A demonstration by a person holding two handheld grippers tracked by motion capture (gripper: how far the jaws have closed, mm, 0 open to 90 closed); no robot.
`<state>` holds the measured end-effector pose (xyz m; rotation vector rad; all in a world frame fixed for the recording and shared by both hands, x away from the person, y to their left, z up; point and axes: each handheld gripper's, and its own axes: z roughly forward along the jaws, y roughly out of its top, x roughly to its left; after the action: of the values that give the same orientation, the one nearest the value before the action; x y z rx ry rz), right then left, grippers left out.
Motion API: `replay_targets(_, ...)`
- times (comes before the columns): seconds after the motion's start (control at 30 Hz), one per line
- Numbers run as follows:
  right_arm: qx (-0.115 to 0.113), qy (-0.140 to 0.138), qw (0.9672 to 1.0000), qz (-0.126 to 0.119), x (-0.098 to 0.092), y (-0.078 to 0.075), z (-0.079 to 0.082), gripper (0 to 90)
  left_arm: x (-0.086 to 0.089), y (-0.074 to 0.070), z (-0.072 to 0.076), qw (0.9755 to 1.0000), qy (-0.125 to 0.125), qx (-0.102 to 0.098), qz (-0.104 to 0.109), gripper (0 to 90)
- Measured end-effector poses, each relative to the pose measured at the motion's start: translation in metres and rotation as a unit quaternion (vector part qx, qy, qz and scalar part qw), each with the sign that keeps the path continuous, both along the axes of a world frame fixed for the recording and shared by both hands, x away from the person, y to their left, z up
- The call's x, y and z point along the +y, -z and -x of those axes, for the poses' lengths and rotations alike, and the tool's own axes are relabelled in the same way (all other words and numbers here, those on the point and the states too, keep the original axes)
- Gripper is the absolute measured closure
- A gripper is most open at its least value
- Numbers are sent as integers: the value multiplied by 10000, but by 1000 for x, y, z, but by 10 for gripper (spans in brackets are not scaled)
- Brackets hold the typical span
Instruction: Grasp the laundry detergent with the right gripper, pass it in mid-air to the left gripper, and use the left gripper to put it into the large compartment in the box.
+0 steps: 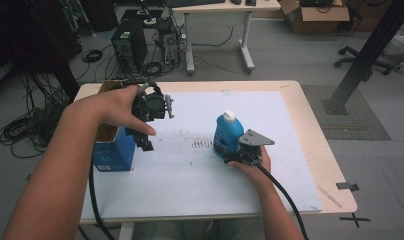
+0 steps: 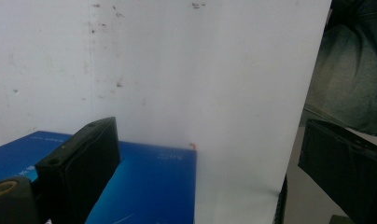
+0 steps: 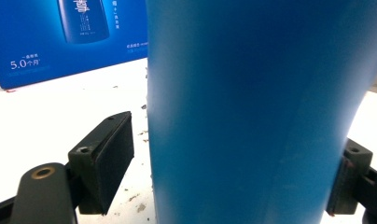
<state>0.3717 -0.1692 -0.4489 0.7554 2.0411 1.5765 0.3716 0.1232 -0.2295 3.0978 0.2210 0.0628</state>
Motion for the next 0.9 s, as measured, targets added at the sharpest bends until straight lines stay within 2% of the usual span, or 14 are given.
replay_targets(0.53,-57,-46,10000,8,0,-1,0,297,0,0,0,10000,-19,-1,-2,56)
replay_targets(0.9,-65,-33,10000,-65,-2,0,-1,426,1,-1,1,10000,-33,-12,-2,56)
